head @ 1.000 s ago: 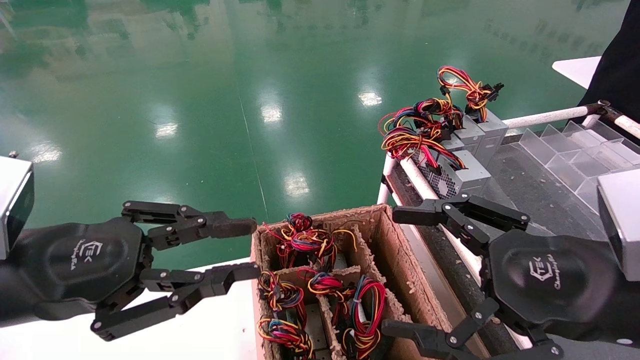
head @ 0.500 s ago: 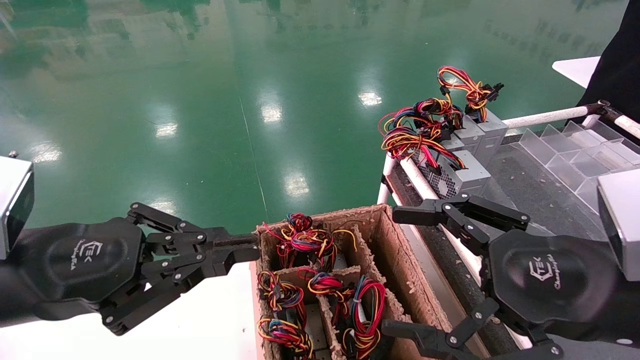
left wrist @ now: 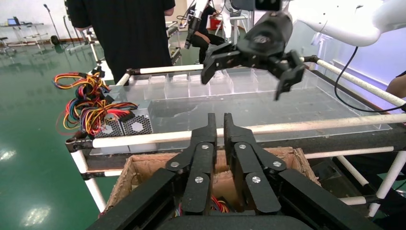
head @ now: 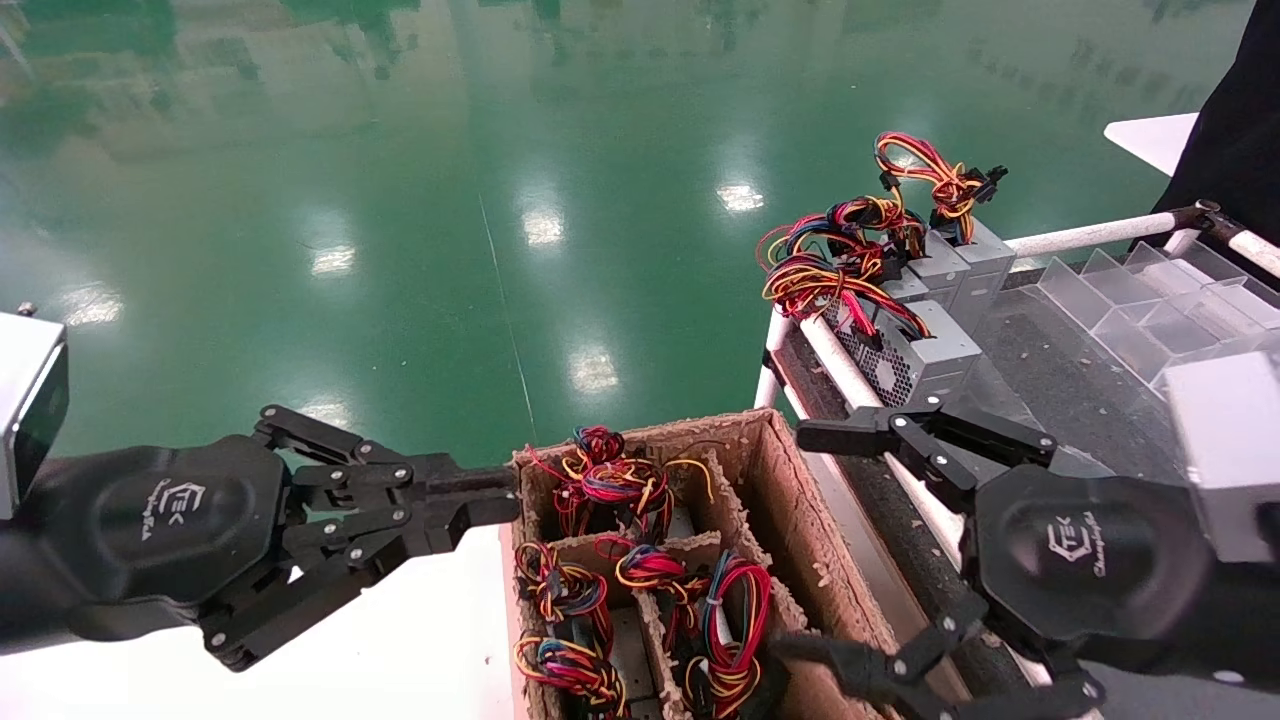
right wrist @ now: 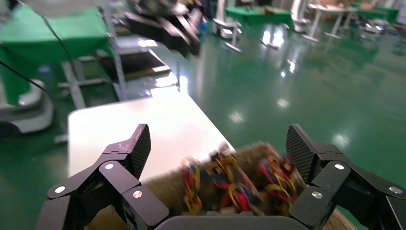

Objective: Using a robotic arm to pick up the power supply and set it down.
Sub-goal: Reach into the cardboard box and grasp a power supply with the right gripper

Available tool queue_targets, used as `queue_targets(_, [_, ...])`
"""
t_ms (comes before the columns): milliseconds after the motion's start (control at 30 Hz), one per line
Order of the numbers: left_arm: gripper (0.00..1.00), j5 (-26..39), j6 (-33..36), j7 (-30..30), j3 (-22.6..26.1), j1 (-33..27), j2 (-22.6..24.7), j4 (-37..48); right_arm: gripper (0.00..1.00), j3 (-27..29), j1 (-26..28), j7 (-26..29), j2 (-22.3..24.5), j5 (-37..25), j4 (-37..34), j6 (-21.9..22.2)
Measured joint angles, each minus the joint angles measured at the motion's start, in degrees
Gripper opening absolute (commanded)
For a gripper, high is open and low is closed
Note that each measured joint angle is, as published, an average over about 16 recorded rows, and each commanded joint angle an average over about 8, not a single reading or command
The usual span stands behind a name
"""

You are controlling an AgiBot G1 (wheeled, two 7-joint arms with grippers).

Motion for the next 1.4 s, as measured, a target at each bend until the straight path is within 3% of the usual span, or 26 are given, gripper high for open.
queue_targets(467, [1.00,0.0,0.0,0.0,0.0,0.0,0.0,0.0,1.00,-6.0,5.1,-3.2,-3.1,-20.0,2.8,7.6])
queue_targets(833, [1.00,0.0,0.0,0.0,0.0,0.0,0.0,0.0,1.00,-11.3,9.0,-7.1,-8.2,-33.0,3.6,9.5])
queue_targets(867, [1.00,0.0,0.0,0.0,0.0,0.0,0.0,0.0,0.97,-11.7,9.2,-7.3,-8.6,-33.8,3.6,9.5])
queue_targets(900, [1.00,0.0,0.0,0.0,0.0,0.0,0.0,0.0,0.87,-12.1,9.4,-7.4,-8.9,-34.5,3.6,9.5])
queue_targets(1133, [1.00,0.0,0.0,0.0,0.0,0.0,0.0,0.0,0.02,-14.3,10.5,-7.5,-11.3,-38.6,3.4,9.6])
queue_targets(1400, [1.00,0.0,0.0,0.0,0.0,0.0,0.0,0.0,0.00,-16.0,10.7,-7.2,-13.5,-41.9,3.1,10.8])
